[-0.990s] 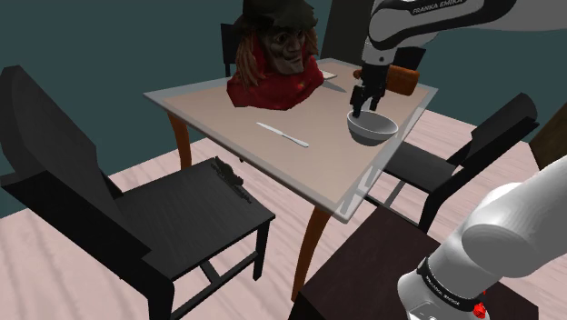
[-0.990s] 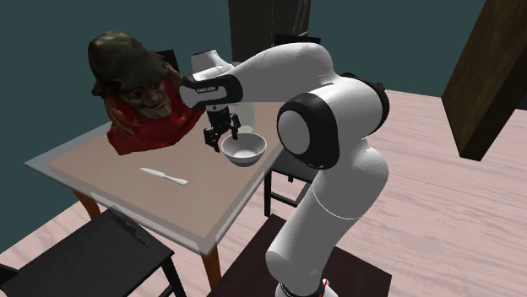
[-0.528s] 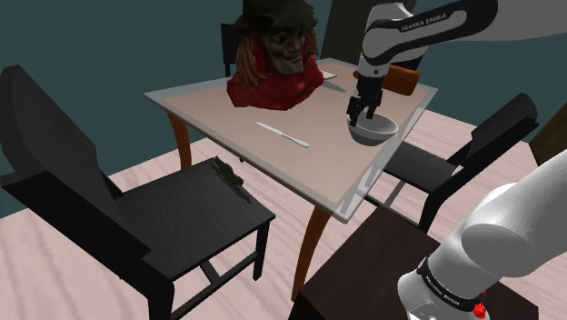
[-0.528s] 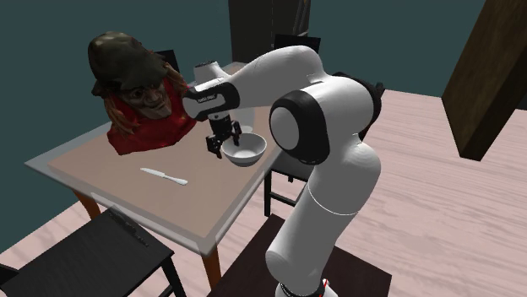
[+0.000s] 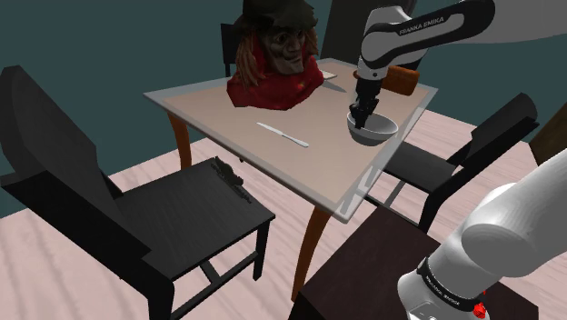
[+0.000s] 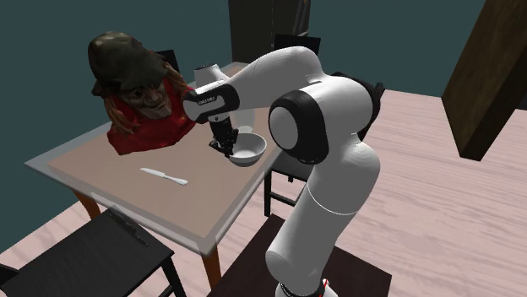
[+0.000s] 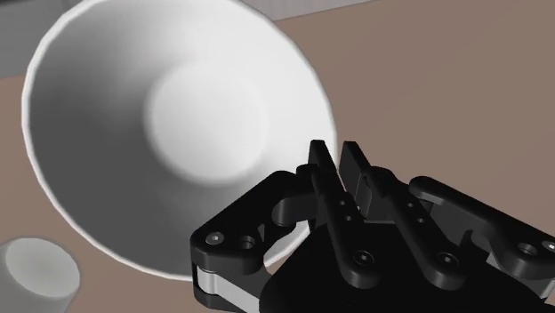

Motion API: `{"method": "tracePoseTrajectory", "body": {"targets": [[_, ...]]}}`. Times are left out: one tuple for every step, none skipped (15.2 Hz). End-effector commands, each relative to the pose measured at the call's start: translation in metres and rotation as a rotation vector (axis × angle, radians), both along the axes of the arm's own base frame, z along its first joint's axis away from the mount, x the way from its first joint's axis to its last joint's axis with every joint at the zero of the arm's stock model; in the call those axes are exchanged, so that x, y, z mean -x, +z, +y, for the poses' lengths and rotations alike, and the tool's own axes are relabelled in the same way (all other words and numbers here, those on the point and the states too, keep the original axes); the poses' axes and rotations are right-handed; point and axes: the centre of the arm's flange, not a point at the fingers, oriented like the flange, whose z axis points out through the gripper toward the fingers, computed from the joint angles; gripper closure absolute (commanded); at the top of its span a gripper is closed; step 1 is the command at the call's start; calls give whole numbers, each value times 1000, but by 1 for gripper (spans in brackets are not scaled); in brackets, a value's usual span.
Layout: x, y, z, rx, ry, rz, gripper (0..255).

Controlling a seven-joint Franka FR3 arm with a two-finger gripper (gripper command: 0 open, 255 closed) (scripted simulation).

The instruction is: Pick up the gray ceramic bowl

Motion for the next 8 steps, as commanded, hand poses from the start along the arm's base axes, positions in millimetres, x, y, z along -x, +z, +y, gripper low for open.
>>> {"method": "tracePoseTrajectory", "body": {"targets": [[0, 0, 0, 0, 0, 0, 255], [0, 0, 0, 0, 0, 0, 255], [0, 0, 0, 0, 0, 0, 255], [0, -1, 0, 0, 0, 0, 255], [0, 4, 0, 0, 0, 0, 255], [0, 10, 0, 0, 0, 0, 255], [0, 15, 0, 0, 0, 0, 255], [0, 20, 0, 0, 0, 0, 255]]}}
